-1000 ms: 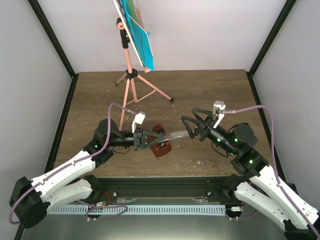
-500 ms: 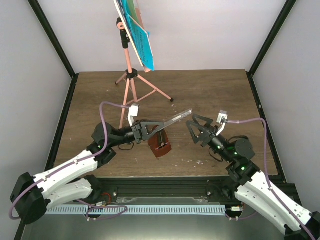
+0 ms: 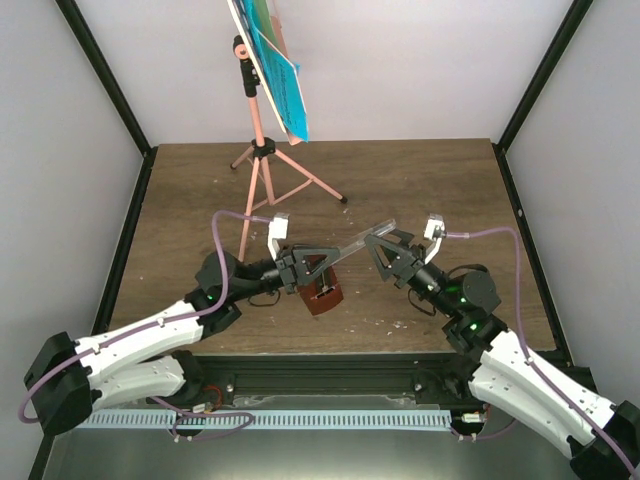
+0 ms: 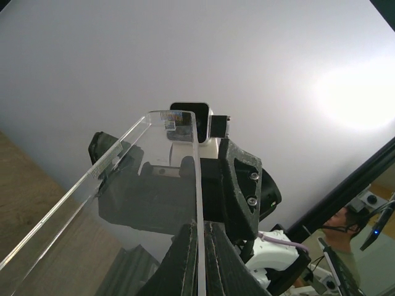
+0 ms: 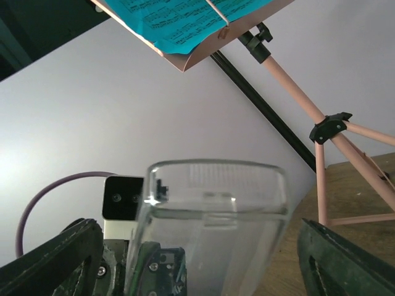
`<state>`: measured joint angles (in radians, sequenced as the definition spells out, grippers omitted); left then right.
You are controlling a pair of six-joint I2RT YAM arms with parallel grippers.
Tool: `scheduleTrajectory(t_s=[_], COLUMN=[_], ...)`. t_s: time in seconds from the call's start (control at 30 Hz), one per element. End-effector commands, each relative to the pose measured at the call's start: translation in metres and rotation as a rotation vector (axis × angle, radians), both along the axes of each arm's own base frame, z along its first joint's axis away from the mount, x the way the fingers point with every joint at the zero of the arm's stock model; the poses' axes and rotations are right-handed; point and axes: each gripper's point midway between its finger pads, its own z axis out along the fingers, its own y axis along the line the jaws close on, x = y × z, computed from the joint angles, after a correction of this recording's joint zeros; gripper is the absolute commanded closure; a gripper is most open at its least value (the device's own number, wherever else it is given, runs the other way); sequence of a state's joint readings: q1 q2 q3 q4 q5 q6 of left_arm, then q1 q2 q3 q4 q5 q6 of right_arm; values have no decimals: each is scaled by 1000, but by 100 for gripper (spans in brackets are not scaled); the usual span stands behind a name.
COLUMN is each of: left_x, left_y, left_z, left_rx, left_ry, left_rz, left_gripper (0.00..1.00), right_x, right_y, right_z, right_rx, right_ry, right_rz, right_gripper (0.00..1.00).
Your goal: Pack up the instrument practice props
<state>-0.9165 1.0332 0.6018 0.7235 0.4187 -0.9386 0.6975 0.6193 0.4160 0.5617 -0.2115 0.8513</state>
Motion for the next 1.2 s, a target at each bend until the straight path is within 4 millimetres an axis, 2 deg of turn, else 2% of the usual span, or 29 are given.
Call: scheduleTrajectory(t_s=[0.0, 0.1, 0.2, 0.57, 0.87, 0.9, 0.97, 1.0, 1.07, 1.17], left_x=[-1, 0, 1, 2, 3, 5, 7, 8, 9, 9], left_y=[1, 0, 0, -3, -7, -6, -2, 2, 12, 33], left_z=[22, 21, 20, 13, 0, -3, -10, -12, -27, -57], left_rx=[-43, -29, -21, 4, 78, 98, 145, 166, 236, 329], left_ry=[-78, -89, -97, -108, -120, -117, -114, -113, -96, -42], left_rz=[21, 27, 36, 38, 50, 62, 95, 113, 155, 215], left_gripper=[100, 100, 100, 100, 100, 95, 72, 56, 35, 23], right_x=[-8, -8, -8, -6, -3, -2, -1, -1, 0, 0], right_y=[-5, -6, -4, 1, -1, -1, -2, -3, -6, -13], right_z=[36, 38, 37, 38, 32, 30, 25, 23, 17, 4], right_rx=[76, 78, 81, 99, 91, 84, 62, 47, 12, -67], right_ry=[-66, -72, -63, -37, -26, -27, -25, -23, -18, -14], right_rz=[-1, -7, -1, 29, 7, 2, -15, -25, -52, -105], right_gripper=[19, 28, 33, 34, 52, 53, 54, 54, 53, 53])
